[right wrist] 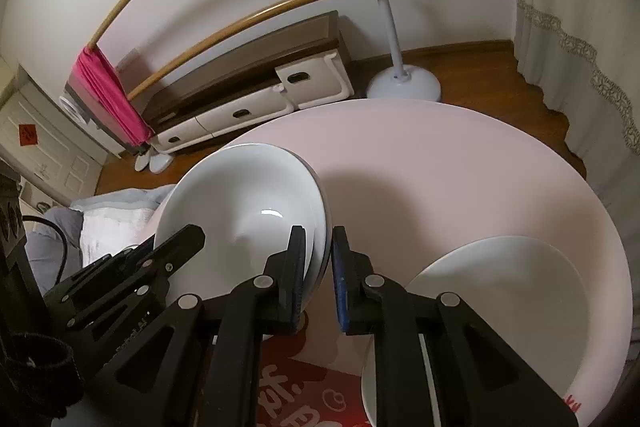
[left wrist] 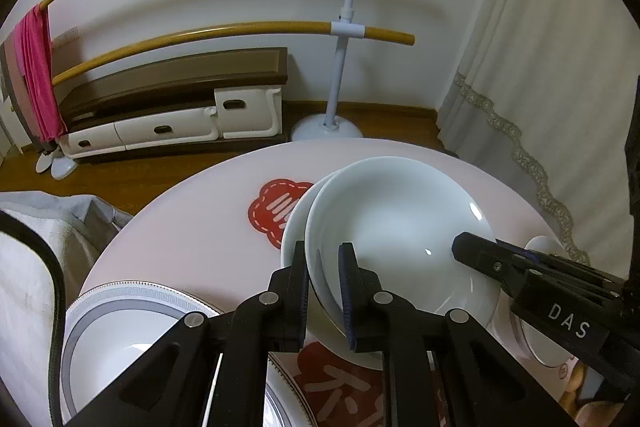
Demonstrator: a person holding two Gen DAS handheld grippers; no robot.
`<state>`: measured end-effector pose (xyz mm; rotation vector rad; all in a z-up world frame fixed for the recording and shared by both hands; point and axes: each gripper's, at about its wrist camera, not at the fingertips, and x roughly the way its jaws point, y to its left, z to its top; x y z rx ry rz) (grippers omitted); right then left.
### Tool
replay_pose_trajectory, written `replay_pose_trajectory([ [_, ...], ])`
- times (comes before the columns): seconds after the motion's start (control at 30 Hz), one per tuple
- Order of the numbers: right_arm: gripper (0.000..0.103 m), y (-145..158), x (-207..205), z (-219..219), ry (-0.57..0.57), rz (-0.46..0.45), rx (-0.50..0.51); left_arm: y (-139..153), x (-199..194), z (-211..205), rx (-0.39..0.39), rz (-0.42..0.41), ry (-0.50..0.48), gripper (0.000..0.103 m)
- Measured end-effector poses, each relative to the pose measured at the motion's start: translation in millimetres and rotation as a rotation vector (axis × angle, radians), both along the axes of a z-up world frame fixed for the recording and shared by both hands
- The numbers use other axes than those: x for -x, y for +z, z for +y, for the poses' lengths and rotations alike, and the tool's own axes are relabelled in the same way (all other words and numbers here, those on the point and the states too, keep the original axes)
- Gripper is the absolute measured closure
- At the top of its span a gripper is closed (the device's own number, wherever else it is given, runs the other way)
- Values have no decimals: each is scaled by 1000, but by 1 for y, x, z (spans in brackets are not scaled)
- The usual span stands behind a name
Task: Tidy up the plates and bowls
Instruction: 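Lift and carry the held bowl with both tools over another white bowl, then lower the bowl into the other bowl and open both tools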
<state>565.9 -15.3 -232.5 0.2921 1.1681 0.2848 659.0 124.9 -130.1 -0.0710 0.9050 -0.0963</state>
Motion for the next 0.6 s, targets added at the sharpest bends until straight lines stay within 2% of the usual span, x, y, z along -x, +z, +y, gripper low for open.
replay_pose_trajectory([
  [0.17,90,1,1,1,4,0,-1,4,3,2,3,-11,16,91],
  [0.23,90,1,1,1,2,-1,0,7,6,3,8,-19,20,86],
  [0.3,89,1,1,2,1,-1,1,8,7,2,-4,-19,25,65],
  [0.37,87,1,2,3,2,0,0,10,11,3,-11,-33,34,57],
  [0.6,83,4,5,4,7,-3,15,12,24,3,-2,-27,55,56],
])
